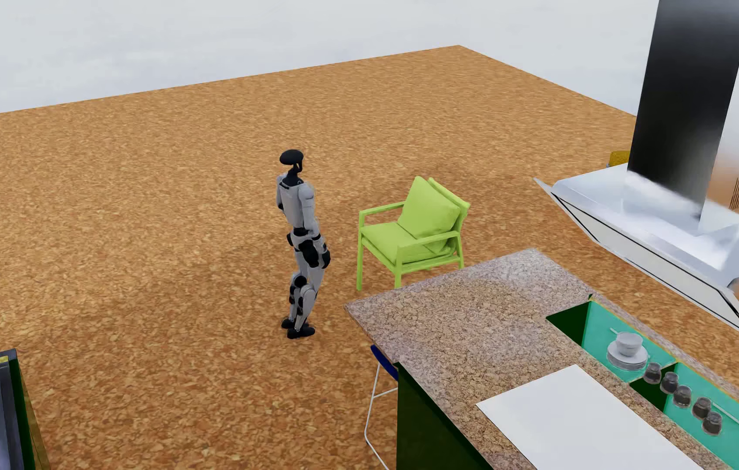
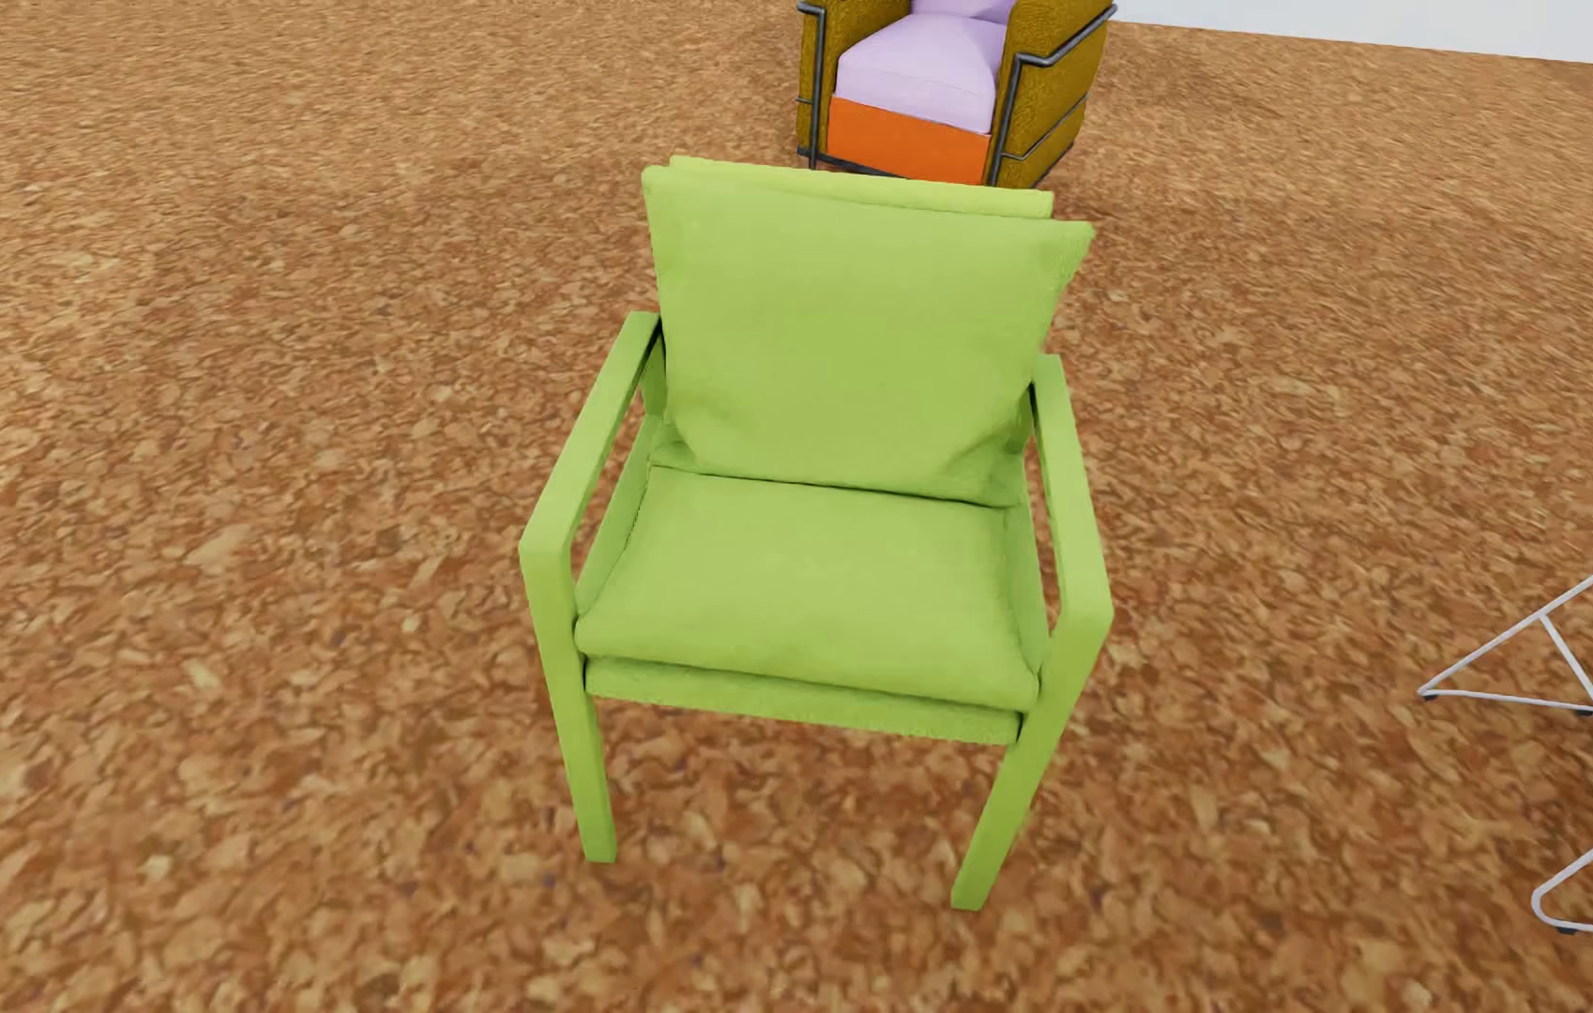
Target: Stand still
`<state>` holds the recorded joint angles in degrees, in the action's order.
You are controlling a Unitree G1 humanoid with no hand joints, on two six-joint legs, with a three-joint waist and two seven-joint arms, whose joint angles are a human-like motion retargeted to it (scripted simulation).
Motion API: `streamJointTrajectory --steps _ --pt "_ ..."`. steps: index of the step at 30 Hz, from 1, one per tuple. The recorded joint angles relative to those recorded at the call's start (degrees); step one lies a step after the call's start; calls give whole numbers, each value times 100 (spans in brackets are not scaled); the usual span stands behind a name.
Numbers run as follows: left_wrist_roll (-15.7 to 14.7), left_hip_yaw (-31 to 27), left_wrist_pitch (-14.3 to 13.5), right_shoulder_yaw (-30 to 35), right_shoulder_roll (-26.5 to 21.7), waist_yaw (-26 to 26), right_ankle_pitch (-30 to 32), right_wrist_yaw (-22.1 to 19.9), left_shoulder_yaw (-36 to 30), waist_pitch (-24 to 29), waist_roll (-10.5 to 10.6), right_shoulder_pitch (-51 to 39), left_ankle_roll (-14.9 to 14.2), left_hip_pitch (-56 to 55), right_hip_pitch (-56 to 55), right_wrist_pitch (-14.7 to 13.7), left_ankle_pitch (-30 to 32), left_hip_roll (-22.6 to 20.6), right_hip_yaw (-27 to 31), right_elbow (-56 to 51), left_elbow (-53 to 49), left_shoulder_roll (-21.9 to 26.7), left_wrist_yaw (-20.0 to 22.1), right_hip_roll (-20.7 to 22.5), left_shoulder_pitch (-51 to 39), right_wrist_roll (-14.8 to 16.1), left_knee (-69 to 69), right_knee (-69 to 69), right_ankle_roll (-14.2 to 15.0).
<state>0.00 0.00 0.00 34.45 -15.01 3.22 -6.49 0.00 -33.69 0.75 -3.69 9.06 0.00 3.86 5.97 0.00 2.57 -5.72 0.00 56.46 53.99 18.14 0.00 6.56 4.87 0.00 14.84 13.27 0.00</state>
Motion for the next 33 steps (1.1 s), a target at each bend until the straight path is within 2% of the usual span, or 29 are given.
streamJointTrajectory --steps 1,7,33 --pt "0 0 0 13 29 149 7 0 168 -57 41 4 0 15 -89 0 101 115 0 95 -51 37 0 107 72 0 -92 46 0" --pt "0 0 0 -177 63 122 -13 0 285 -63 25 35 0 27 -74 0 66 104 0 95 -61 2 0 81 111 0 -97 42 0" --pt "0 0 0 -250 97 141 -23 0 361 -106 31 44 0 94 -1 0 -62 114 0 131 -69 7 0 93 140 0 -149 -73 0"
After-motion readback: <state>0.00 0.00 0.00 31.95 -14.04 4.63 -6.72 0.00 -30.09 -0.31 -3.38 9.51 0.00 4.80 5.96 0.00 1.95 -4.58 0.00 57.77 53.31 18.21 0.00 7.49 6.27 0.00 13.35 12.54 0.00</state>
